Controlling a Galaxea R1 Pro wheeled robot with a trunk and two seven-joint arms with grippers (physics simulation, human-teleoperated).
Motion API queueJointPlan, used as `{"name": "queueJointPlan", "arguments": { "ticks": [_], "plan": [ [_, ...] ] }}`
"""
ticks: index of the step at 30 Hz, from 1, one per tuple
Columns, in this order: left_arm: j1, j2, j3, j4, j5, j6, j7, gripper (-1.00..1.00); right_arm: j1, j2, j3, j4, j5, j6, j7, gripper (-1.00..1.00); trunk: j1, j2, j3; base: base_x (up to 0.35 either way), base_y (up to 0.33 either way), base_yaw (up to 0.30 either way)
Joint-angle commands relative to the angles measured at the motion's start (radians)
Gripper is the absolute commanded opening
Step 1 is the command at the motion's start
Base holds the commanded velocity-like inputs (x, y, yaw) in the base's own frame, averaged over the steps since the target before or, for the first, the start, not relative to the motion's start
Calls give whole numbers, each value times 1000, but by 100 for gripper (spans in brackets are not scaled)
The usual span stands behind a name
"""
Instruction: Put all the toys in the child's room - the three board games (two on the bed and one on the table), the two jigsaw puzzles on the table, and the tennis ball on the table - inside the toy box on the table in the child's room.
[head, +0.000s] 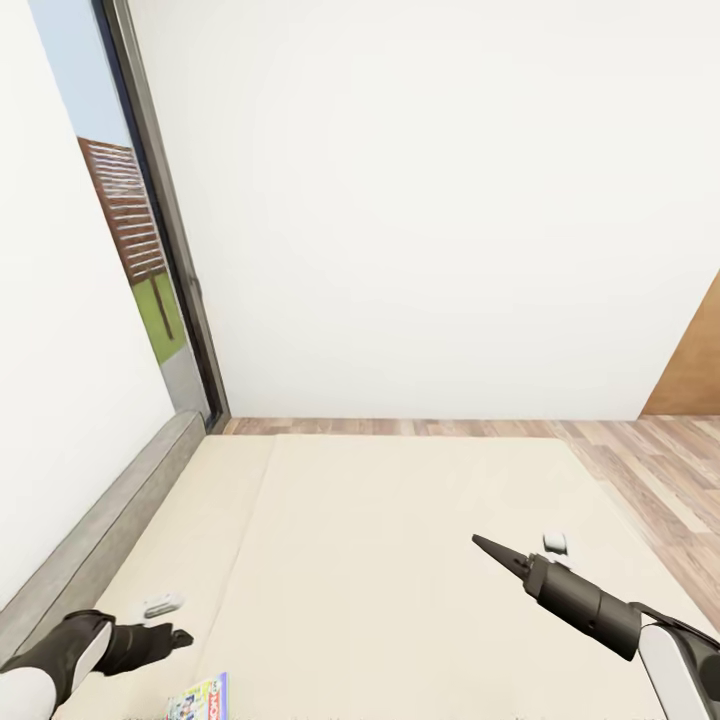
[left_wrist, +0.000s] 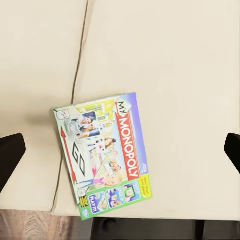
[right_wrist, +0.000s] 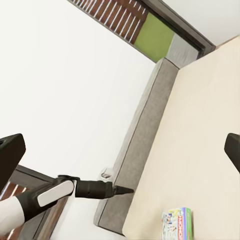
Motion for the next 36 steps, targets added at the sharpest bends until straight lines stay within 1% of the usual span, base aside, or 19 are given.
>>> {"name": "queueJointPlan", "arguments": {
  "ticks": [1,7,11,14,22,28,30,33,35,36],
  "plan": [
    [-1,-2,7,-3,-6,13,-3,100,-1,-1,-1,1,-1,4,3,100,1,-2,-4,0,0,0],
    [-3,-7,5,-1,-5,27,3,100,-1,-2,-2,2,-2,4,2,100,1,-2,-14,0,0,0],
    [-3,-8,5,-1,-5,55,3,100,-1,-1,-1,2,-1,2,1,100,1,-2,-20,0,0,0],
    [-3,-8,5,-1,-6,61,3,100,-1,-1,-1,3,-1,2,0,100,1,-2,-25,0,0,0],
    [-3,-8,5,-2,-7,59,3,100,-1,4,2,4,0,-2,0,100,1,-2,-38,0,0,0],
    [-3,-8,4,-2,-7,57,1,100,-1,1,1,2,0,1,3,100,1,-2,-48,0,0,0],
    [-3,-8,3,-2,-7,57,1,100,0,5,5,-10,-4,7,6,100,1,-2,-52,0,0,0],
    [-3,-8,3,-2,-7,56,1,100,0,12,24,-30,-8,12,15,100,1,-2,-56,0,0,0],
    [-4,-8,3,-2,-7,48,-1,100,0,23,82,-39,-10,9,18,100,1,-2,-60,0,0,0],
    [-4,-8,3,-2,-7,43,-1,100,0,25,97,-40,-9,8,18,100,1,-2,-61,0,0,0]
  ]
}}
